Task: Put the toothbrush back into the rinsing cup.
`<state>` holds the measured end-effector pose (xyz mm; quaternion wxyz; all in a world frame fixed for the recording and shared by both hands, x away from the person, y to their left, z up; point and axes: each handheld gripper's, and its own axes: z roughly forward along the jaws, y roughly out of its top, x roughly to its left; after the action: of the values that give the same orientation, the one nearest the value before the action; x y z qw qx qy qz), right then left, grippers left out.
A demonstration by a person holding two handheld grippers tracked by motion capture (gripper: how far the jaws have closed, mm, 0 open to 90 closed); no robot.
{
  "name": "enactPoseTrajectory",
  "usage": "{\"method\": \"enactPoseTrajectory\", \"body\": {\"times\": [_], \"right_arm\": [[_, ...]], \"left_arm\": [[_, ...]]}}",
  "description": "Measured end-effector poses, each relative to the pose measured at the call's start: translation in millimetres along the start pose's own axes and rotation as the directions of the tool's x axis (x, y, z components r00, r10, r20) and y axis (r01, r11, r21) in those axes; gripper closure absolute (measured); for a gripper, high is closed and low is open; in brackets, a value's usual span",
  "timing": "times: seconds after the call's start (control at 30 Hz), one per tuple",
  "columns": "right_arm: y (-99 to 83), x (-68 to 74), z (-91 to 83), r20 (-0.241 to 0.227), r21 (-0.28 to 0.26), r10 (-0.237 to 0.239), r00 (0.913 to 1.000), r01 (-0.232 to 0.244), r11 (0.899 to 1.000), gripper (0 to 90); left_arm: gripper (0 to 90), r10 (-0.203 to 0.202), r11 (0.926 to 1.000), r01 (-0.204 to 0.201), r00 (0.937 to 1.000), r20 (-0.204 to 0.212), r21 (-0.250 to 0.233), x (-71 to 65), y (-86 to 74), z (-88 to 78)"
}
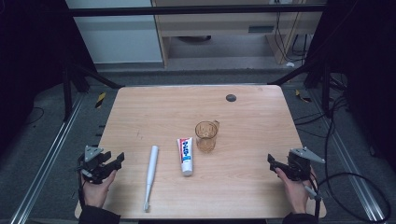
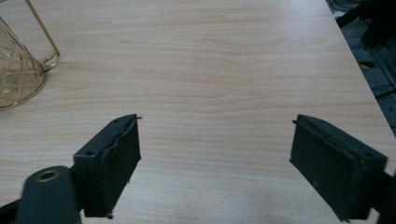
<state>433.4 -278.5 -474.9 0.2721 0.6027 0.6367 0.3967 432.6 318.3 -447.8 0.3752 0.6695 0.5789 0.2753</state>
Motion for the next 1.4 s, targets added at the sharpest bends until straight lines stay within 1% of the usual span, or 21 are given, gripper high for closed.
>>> {"method": "enactPoseTrajectory", "body": {"times": [0.13,0.2,0.3,0.37,0.4,0.47,0.53,0.63,0.7,0.77,0.8,0.87,0.9,0.93,0.97,1.1,1.2,1.3,1.33,1.37,1.4], "right_arm": [[0.5,0.6,-2.4,-0.014,0.008,0.004,0.9999,-0.004,1.000,9.0],[3.4,1.4,-2.7,-0.020,0.010,-0.010,0.9998,0.010,1.000,6.6],[4.7,1.7,-2.6,-0.013,0.024,-0.034,0.9994,0.034,0.999,4.3],[5.8,2.4,-4.2,-0.033,0.024,-0.024,0.9992,0.025,0.999,2.3],[7.5,4.2,-6.5,-0.044,0.003,-0.011,0.9989,0.011,1.000,0.4],[8.1,4.9,-6.9,-0.039,0.001,-0.012,0.9991,0.013,1.000,0.6],[11.1,9.7,-8.5,0.001,0.006,-0.012,0.9999,0.012,1.000,0.5],[12.2,14.4,-10.7,0.001,0.007,-0.033,0.9994,0.033,0.999,0.7],[12.1,20.7,-14.4,0.004,-0.016,-0.055,0.9985,0.055,0.998,7.1],[11.6,24.9,-17.0,-0.022,-0.048,-0.059,0.9980,0.058,0.997,13.3],[10.2,28.2,-17.5,-0.037,-0.066,-0.063,0.9973,0.061,0.996,18.9],[8.7,29.7,-15.8,-0.039,-0.057,-0.088,0.9954,0.086,0.995,21.9],[8.7,29.7,-15.8,-0.039,-0.057,-0.088,0.9954,0.086,0.995,21.9],[7.1,30.3,-14.0,-0.042,-0.043,-0.090,0.9950,0.089,0.995,23.9],[7.1,30.3,-14.0,-0.042,-0.043,-0.090,0.9950,0.089,0.995,23.9],[6.6,30.6,-13.7,-0.058,-0.040,-0.097,0.9936,0.095,0.995,26.2],[5.7,30.3,-11.9,-0.063,-0.035,-0.103,0.9927,0.101,0.994,27.2],[4.7,29.7,-9.9,-0.076,-0.019,-0.101,0.9920,0.100,0.995,27.6],[4.6,29.5,-9.4,-0.080,-0.013,-0.099,0.9919,0.098,0.995,27.9],[4.6,29.5,-9.4,-0.080,-0.013,-0.099,0.9919,0.098,0.995,27.9],[4.4,28.9,-8.4,-0.085,-0.003,-0.098,0.9915,0.098,0.995,27.8]], "left_arm": [[49.6,0.017,0.9999,-0.017,0.9997,0.016,0.001,-6.0,-0.7,-1.0],[52.4,0.042,0.9989,-0.043,0.9988,0.023,0.017,-10.8,-2.1,2.5],[55.2,0.028,0.9993,-0.029,0.9988,0.039,0.025,-13.0,-3.7,3.3],[56.5,0.031,0.9993,-0.032,0.9988,0.037,0.019,-14.8,-3.7,1.3],[57.6,0.035,0.9993,-0.035,0.9988,0.035,0.015,-15.4,-3.7,-0.2],[58.3,0.032,0.9993,-0.032,0.9988,0.039,0.017,-15.9,-5.2,-1.2],[61.7,0.039,0.9980,-0.041,0.9980,0.050,0.048,-16.4,-9.2,-2.3],[64.6,0.049,0.9970,-0.052,0.9971,0.059,0.057,-16.9,-10.9,-5.7],[66.8,0.060,0.9959,-0.064,0.9958,0.069,0.065,-18.5,-13.0,-9.8],[68.6,0.074,0.9938,-0.080,0.9937,0.084,0.076,-21.0,-15.9,-11.5],[70.5,0.084,0.9917,-0.092,0.9921,0.093,0.090,-22.1,-17.1,-11.8],[73.1,0.095,0.9869,-0.110,0.9873,0.128,0.118,-25.6,-19.8,-11.5],[74.7,0.095,0.9869,-0.110,0.9873,0.128,0.118,-25.6,-19.8,-11.5],[77.0,0.104,0.9836,-0.124,0.9835,0.148,0.131,-28.2,-20.9,-11.1],[78.2,0.104,0.9836,-0.124,0.9835,0.148,0.131,-28.2,-20.9,-11.1],[81.5,0.135,0.9708,-0.168,0.9731,0.187,0.172,-34.6,-24.8,-9.3],[85.1,0.156,0.9594,-0.200,0.9632,0.219,0.198,-39.2,-28.6,-8.7],[87.9,0.169,0.9543,-0.219,0.9566,0.237,0.203,-43.5,-30.9,-9.6],[88.9,0.174,0.9493,-0.231,0.9511,0.255,0.213,-46.1,-32.5,-10.1],[89.2,0.174,0.9493,-0.231,0.9511,0.255,0.213,-46.1,-32.5,-10.1],[89.4,0.178,0.9448,-0.241,0.9471,0.267,0.222,-48.0,-34.0,-9.7]]}}
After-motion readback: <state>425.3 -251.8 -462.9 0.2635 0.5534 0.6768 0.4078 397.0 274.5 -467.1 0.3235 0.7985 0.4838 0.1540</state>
